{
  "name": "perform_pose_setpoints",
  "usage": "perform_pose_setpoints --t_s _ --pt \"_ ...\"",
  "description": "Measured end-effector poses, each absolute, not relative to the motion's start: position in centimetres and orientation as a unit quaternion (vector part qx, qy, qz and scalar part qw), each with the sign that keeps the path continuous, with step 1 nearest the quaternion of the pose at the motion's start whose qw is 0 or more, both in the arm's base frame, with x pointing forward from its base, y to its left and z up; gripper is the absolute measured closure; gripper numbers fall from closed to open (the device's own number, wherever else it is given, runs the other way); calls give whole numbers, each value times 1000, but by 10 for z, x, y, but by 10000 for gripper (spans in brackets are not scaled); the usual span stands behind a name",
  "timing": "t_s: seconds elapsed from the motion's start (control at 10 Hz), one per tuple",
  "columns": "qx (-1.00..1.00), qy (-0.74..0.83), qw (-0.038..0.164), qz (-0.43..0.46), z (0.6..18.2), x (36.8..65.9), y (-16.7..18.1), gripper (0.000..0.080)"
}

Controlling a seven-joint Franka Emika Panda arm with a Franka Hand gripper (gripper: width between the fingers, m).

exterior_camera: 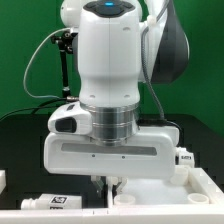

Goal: Assemble one leg

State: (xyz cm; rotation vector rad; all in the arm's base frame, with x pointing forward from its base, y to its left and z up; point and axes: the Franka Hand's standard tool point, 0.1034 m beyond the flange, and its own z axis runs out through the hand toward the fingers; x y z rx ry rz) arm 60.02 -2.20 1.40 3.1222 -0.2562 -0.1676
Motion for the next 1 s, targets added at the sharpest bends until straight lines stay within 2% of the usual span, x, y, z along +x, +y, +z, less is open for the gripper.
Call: perform_pose_setpoints --t_s 0.2,0.3,0.4,0.5,0.6,0.7,0.8,1.0 --pt "996 -74 1 -53 14 600 -22 731" --pt "996 -72 1 -53 15 601 -21 542" --pt "997 -55 -2 -58 24 600 -15 542" --pt "997 -46 -6 -62 38 600 -2 340" --pt "997 -30 -9 -68 55 600 15 206" --pt "997 -8 -12 -73 76 602 35 206" --pt "997 -6 -12 -75 87 602 51 162" --pt "993 -3 -13 -120 81 592 47 152"
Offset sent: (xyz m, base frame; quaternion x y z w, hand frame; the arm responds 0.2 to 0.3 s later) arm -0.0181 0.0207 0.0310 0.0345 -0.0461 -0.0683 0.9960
